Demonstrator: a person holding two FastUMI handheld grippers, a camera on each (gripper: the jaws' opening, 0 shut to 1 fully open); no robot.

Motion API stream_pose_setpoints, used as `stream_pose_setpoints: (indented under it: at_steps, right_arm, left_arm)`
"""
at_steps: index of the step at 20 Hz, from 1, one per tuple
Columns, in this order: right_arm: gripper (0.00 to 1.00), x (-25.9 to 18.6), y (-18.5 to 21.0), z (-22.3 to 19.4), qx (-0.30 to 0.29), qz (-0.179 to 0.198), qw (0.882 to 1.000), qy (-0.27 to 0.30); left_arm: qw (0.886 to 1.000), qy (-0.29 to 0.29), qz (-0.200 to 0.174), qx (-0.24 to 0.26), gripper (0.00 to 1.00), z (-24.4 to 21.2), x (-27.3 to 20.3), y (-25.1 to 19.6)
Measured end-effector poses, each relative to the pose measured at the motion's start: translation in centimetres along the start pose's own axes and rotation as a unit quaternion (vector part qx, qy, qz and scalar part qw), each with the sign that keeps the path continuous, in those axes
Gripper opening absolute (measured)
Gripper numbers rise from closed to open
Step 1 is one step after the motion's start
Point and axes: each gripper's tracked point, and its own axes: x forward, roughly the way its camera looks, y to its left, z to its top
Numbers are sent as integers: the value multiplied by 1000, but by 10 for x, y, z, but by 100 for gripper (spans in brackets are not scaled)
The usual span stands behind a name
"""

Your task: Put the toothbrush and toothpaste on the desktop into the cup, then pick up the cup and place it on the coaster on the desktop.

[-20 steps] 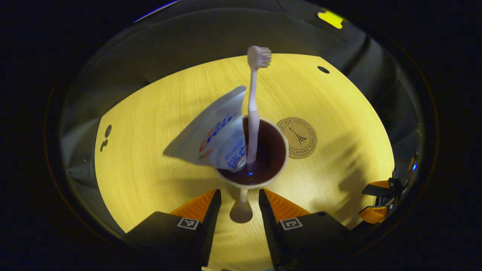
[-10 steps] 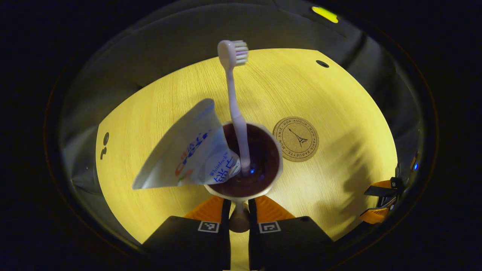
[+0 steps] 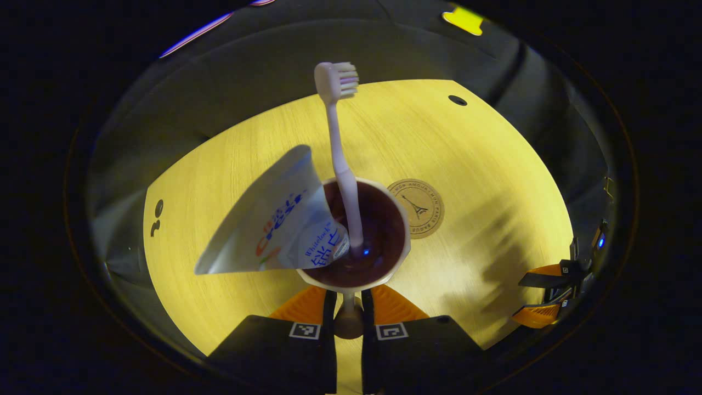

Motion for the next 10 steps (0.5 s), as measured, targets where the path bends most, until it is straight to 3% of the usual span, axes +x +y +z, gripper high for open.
stream_pose_setpoints:
  at_steps: [2, 3, 10]
  right_arm:
    - [77, -4, -1, 2, 2, -1, 1000, -4]
    - [77, -6, -1, 2, 3, -1, 1000, -6]
    - [77, -24, -23, 10, 18, -20, 999, -24]
  left_arm:
    - [1000, -1, -4, 9, 27, 4, 0, -10]
    - [1000, -1, -5, 14, 22, 8, 1, -15]
    - [999, -4, -8, 50, 23, 30, 8, -47]
